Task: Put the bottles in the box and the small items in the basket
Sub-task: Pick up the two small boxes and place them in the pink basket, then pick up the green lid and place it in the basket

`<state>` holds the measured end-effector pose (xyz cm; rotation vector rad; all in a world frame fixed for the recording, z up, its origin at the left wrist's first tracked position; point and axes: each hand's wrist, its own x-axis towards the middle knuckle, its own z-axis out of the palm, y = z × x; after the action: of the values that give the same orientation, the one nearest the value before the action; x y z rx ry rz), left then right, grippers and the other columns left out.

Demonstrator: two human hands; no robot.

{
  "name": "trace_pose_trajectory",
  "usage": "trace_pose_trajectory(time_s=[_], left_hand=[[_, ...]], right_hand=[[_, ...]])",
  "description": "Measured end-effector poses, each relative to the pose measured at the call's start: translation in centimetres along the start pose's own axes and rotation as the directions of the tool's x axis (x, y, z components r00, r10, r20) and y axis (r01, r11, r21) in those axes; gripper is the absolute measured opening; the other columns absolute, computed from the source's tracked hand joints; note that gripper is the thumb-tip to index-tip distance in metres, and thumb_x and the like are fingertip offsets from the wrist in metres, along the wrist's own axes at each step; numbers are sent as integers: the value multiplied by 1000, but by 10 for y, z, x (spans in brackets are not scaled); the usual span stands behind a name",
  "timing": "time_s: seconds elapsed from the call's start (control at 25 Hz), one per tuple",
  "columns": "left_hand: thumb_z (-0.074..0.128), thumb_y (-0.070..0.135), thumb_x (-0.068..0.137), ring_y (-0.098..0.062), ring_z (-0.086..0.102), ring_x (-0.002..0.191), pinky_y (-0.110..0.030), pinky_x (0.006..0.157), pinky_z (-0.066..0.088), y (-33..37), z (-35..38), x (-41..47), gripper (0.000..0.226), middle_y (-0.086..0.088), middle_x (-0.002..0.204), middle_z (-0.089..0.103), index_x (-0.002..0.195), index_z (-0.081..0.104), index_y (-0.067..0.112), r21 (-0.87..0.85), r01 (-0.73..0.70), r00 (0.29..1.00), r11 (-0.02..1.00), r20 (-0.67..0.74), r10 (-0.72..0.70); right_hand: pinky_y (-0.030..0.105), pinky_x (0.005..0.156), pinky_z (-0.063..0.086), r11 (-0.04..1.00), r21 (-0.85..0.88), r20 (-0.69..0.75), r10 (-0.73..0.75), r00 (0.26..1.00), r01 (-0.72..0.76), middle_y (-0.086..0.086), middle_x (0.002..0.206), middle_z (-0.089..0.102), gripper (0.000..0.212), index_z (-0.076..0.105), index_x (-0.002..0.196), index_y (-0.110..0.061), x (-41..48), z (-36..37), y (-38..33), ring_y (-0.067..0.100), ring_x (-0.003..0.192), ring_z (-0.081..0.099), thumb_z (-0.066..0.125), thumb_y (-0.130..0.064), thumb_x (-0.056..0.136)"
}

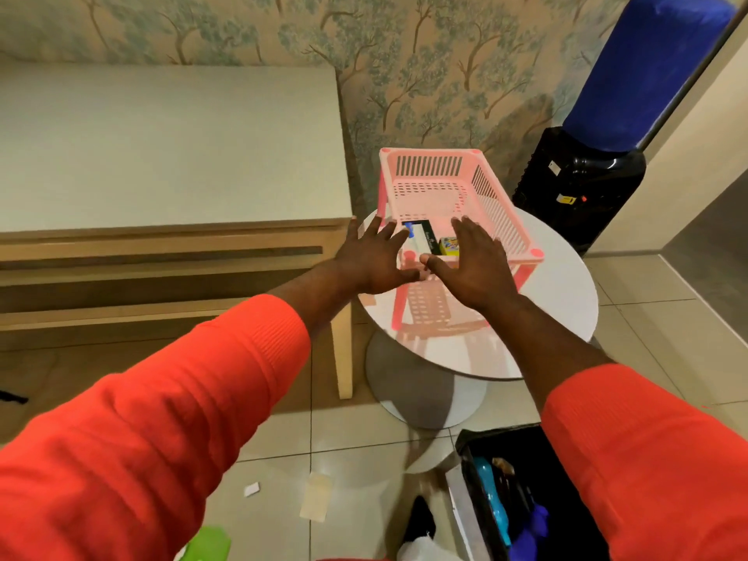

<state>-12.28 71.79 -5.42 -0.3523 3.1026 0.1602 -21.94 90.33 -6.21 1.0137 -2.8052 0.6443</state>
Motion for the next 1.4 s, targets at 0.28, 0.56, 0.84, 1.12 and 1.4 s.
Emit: trace_pose_trajectory(time_s=[0.28,0.56,0.84,1.12,1.4], left_hand=[[21,91,79,-28,-6,157,-63,120,-12,-74,29,-151,104,-4,170,7,161,9,29,54,-31,998,998,54,29],[25,87,83,-27,-9,156,-63,121,-6,-163,66,-314,100,-4,170,2,161,6,28,6,25,987,1000,158,-26],[22,87,83,-26,-7,157,-61,122,-5,-233,131,-421,102,-6,171,1,162,5,25,-54,188,961,981,217,-172],[28,82,87,-25,-3,157,-62,122,3,-287,210,-491,98,-6,171,6,162,9,22,-45,410,871,911,315,-377],[34,77,90,-24,-1,157,-59,123,4,-324,337,-544,95,-6,170,7,162,8,21,-87,557,770,826,427,-474]], right_hand=[[58,121,21,1000,0,1,24,1000,-24,6,164,30,93,26,158,-19,-130,62,-111,26,151,26,43,-79,88],[56,123,14,1000,3,154,-22,988,22,8,167,21,98,19,160,-20,-232,139,-231,26,154,17,32,-85,87],[55,125,9,991,22,323,-133,937,133,6,169,15,97,13,161,-20,-288,227,-295,24,155,12,27,-84,89],[52,125,5,959,86,524,-273,807,268,3,171,8,96,10,161,-21,-308,326,-320,22,156,7,30,-81,90],[54,124,8,928,117,640,-343,687,354,6,170,10,91,14,162,-16,-323,450,-319,24,156,10,41,-71,94]])
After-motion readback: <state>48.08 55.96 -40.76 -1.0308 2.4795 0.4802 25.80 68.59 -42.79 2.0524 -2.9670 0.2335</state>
